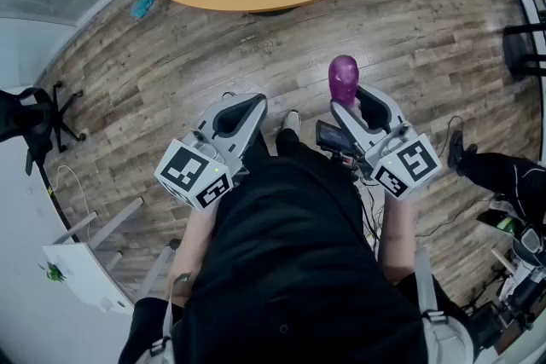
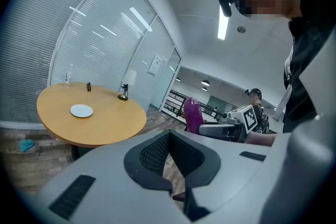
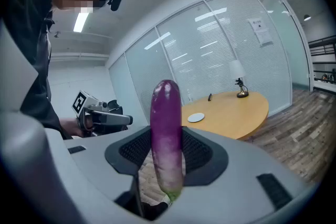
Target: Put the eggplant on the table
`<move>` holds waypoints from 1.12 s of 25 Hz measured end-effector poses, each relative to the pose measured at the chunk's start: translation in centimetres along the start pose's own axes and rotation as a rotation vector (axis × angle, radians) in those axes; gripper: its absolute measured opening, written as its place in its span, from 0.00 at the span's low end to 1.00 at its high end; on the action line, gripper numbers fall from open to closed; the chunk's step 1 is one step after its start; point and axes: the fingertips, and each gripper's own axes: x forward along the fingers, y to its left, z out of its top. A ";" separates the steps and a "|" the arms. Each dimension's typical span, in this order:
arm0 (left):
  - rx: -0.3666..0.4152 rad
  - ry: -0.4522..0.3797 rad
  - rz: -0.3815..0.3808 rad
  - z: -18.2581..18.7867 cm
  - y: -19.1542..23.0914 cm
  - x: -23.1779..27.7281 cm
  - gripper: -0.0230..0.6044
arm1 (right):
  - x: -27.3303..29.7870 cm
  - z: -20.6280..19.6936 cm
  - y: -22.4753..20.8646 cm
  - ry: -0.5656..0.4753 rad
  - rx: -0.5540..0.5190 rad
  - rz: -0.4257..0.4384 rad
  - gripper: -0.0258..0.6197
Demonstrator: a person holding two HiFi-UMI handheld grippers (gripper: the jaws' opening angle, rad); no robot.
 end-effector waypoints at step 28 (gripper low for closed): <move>-0.048 -0.023 0.085 0.1 8.0 -7.5 0.05 | 10.0 0.0 5.9 0.094 -0.023 0.074 0.33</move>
